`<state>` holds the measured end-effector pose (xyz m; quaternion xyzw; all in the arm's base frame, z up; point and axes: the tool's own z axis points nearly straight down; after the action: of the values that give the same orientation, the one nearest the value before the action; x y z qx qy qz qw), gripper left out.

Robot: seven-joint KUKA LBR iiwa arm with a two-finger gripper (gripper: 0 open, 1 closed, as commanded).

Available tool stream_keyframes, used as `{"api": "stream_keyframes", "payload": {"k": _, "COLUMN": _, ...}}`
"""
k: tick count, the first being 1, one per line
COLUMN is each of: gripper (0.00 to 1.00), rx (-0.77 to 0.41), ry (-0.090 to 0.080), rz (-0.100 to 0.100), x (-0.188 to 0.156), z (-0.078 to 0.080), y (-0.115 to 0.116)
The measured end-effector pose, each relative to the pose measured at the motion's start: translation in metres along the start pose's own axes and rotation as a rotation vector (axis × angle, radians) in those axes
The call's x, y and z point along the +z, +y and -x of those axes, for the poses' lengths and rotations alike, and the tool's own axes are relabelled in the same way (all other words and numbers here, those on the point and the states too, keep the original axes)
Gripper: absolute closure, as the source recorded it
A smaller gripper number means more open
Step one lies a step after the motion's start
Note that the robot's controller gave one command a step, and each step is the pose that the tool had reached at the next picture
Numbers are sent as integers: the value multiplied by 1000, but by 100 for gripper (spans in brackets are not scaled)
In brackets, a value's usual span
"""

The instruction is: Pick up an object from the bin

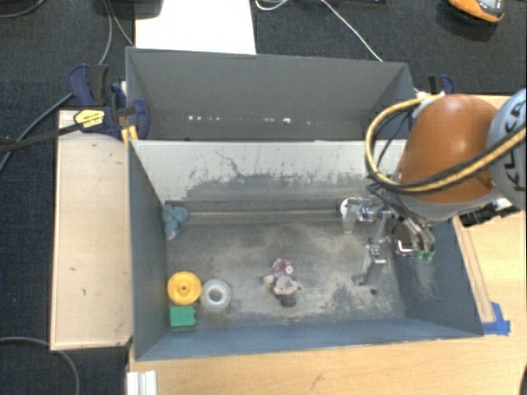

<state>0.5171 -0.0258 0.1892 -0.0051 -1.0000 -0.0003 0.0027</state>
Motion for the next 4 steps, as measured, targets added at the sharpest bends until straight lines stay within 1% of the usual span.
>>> {"api": "stream_keyframes", "payload": {"k": 1, "gripper": 0, "rx": -2, "ry": -8, "rz": -1, "x": -5, "z": 2, "y": 0}}
{"api": "stream_keyframes", "payload": {"k": 2, "gripper": 0, "rx": -553, "ry": -8, "rz": -1, "x": 89, "z": 0, "y": 54}}
{"api": "stream_keyframes", "payload": {"k": 3, "gripper": 0, "rx": -698, "ry": -9, "rz": -2, "x": 75, "z": 0, "y": 61}}
{"api": "stream_keyframes", "payload": {"k": 4, "gripper": 0, "rx": -734, "ry": -9, "rz": 1, "x": 90, "z": -6, "y": 104}}
